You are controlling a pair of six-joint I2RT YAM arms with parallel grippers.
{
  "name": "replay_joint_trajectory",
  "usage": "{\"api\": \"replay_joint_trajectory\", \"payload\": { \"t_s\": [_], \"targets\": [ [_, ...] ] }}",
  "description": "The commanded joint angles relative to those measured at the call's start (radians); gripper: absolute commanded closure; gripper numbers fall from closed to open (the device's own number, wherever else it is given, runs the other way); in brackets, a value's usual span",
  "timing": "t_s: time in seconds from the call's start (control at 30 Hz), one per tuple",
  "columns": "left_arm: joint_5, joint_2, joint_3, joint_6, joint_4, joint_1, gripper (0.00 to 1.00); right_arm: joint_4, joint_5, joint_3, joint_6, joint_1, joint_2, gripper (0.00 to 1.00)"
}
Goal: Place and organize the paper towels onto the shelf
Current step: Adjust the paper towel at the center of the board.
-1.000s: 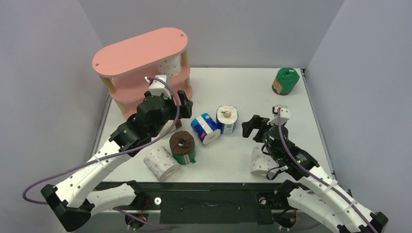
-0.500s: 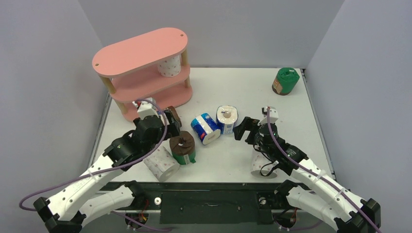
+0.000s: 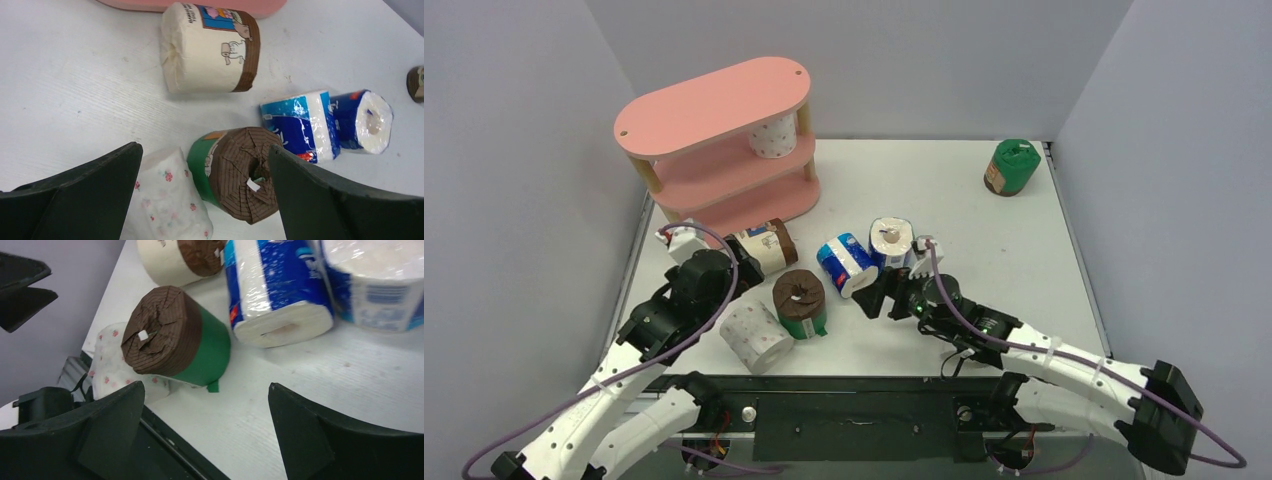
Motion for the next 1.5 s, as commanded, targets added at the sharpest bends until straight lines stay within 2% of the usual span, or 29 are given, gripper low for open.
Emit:
{"api": "replay_joint_trajectory", "payload": {
  "t_s": [0.0, 0.17, 0.27, 0.47, 0.7, 0.97, 1.17, 1.47],
  "targets": [
    [0.085, -0.029, -0.016, -0.048, -0.035, 0.121, 0.04, 0.191, -0.014, 0.055, 0.107, 0.081, 0.118, 0.11],
    [0.210, -0.052, -0.078, -0.061, -0.016, 0.295, 0.04, 0.384, -0.102, 0.066, 0.296, 0.114, 0.245, 0.12],
    [0.239, -0.063, -0.093, -0.062, 0.003, 0.355, 0.04, 0.465, -0.104, 0.090, 0.366, 0.172, 0.317, 0.12],
    [0.113, -0.096, -0.066, -0.077, -0.041, 0.365, 0.04, 0.563, -0.063, 0.154, 0.473, 0.321, 0.434, 0.12],
    [0.039, -0.130, -0.043, -0.084, -0.072, 0.365, 0.04, 0.645, 0.104, 0.150, 0.634, 0.447, 0.533, 0.14],
    [-0.004, -0.151, -0.035, -0.085, -0.080, 0.365, 0.04, 0.699, 0.148, 0.162, 0.760, 0.478, 0.632, 0.19],
    [-0.049, -0.167, -0.043, -0.097, -0.106, 0.365, 0.03, 0.846, 0.130, 0.151, 0.868, 0.481, 0.753, 0.22],
    [-0.061, -0.185, -0.050, -0.093, -0.111, 0.365, 0.03, 0.885, 0.111, 0.200, 0.913, 0.499, 0.845, 0.21]
  ]
}}
